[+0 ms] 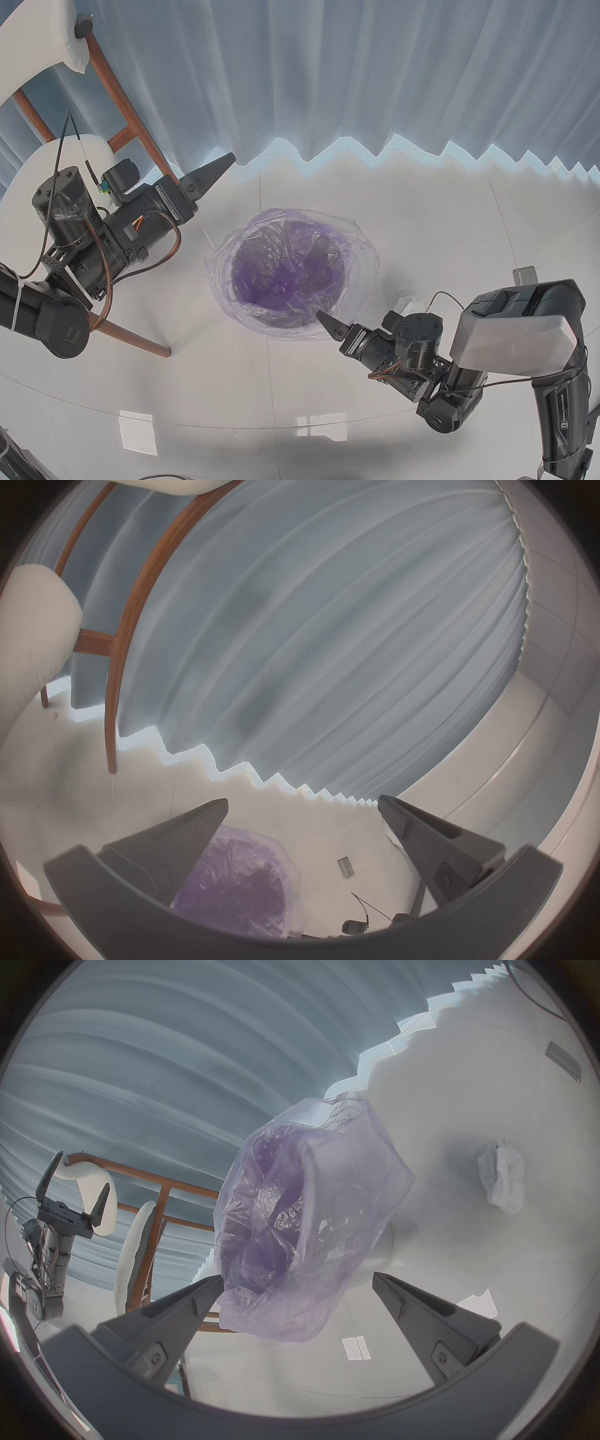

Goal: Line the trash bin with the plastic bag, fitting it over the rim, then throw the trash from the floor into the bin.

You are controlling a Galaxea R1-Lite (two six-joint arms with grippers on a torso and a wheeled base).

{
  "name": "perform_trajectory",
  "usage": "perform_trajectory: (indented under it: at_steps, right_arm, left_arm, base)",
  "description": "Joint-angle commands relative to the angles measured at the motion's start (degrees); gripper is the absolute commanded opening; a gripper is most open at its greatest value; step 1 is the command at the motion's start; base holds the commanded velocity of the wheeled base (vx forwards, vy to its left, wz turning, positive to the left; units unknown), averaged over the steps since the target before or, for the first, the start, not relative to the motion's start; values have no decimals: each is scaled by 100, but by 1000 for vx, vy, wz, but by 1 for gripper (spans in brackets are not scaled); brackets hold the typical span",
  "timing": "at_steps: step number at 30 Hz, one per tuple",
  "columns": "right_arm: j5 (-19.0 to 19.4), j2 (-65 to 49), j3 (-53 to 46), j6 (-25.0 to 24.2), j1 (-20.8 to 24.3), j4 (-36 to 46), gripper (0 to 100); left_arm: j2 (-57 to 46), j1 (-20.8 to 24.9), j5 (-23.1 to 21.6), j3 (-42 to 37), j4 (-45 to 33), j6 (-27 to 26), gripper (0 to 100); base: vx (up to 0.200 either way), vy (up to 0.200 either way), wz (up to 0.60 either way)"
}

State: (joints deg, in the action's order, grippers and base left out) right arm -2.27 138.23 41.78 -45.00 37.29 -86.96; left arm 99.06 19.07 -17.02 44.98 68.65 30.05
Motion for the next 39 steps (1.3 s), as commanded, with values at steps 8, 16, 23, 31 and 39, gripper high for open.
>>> perform_trajectory:
  at_steps: [8,16,23,31,39]
  right_arm:
    - [121,117,287,8,-90,-14,0]
    - [121,117,182,8,-82,-50,0]
    - [183,248,-354,79,15,-278,0]
    - [183,1198,340,861,-205,-225,0]
    - [156,1347,1289,1318,-539,944,0]
  left_arm:
    - [-1,9,-3,-69,17,-263,100]
    - [8,27,-3,-77,17,-272,100]
    - [17,27,6,-77,17,-272,100]
    - [17,124,6,-183,17,-280,100]
    - [26,132,6,-183,17,-280,100]
  base:
    - [0,0,0]
    - [0,0,0]
    - [0,0,0]
    - [0,0,0]
    - [0,0,0]
